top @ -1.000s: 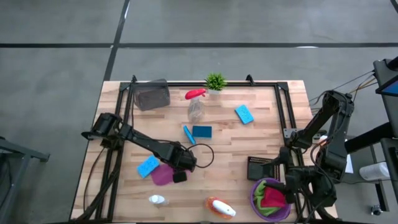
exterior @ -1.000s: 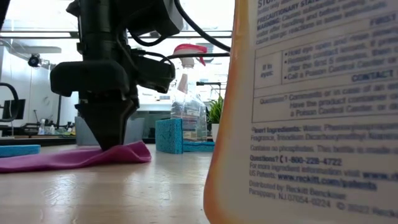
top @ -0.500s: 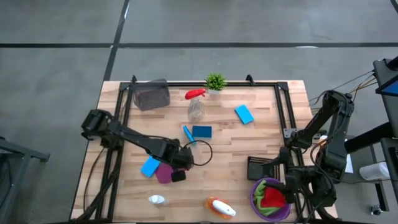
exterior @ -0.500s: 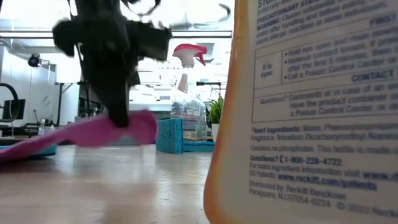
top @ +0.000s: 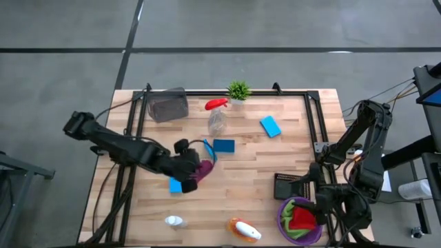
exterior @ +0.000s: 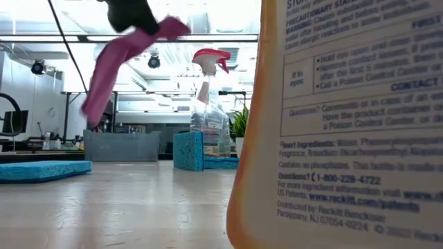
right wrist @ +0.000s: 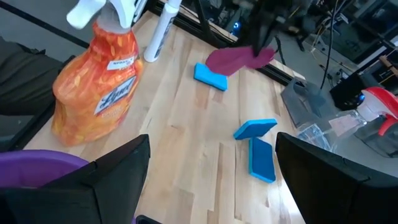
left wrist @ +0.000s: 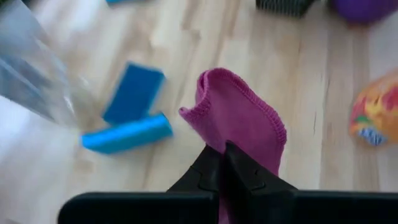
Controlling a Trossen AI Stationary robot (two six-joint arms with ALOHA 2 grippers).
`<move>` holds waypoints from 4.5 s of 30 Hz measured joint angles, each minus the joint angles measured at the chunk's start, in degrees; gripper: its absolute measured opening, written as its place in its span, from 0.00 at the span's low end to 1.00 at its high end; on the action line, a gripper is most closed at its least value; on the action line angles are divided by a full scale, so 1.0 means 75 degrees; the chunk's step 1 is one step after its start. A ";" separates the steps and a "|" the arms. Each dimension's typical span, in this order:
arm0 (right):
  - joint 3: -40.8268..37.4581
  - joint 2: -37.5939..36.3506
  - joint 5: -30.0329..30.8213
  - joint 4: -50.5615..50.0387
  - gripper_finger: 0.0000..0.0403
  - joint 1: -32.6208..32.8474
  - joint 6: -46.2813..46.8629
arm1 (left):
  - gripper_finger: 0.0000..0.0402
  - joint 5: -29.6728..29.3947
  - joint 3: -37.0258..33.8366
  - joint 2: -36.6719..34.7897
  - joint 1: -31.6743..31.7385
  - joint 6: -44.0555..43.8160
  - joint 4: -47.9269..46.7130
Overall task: Pick & Place Kitchen Items
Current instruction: Put the violet towel into the purple bucket
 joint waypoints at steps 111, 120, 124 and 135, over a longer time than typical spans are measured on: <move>-0.5284 -0.0312 -0.5200 1.4383 0.04 -0.5145 -0.5609 | 0.33 0.3218 -0.0054 0.0607 0.1257 0.5865 0.6801; -0.6527 -0.0647 -0.7822 1.6084 0.04 -0.5011 -0.5278 | 0.36 0.3273 -0.1048 0.0578 0.1122 0.5959 0.7046; -0.6535 -0.1046 -0.7862 1.5022 0.04 -0.4645 -0.5266 | 0.36 0.3030 -0.1332 0.0469 0.1124 0.5724 0.7107; -0.4676 -0.2429 -0.5741 0.9049 0.04 -0.2416 -0.4753 | 0.36 0.2633 -0.1949 0.0159 0.1128 0.5377 0.7368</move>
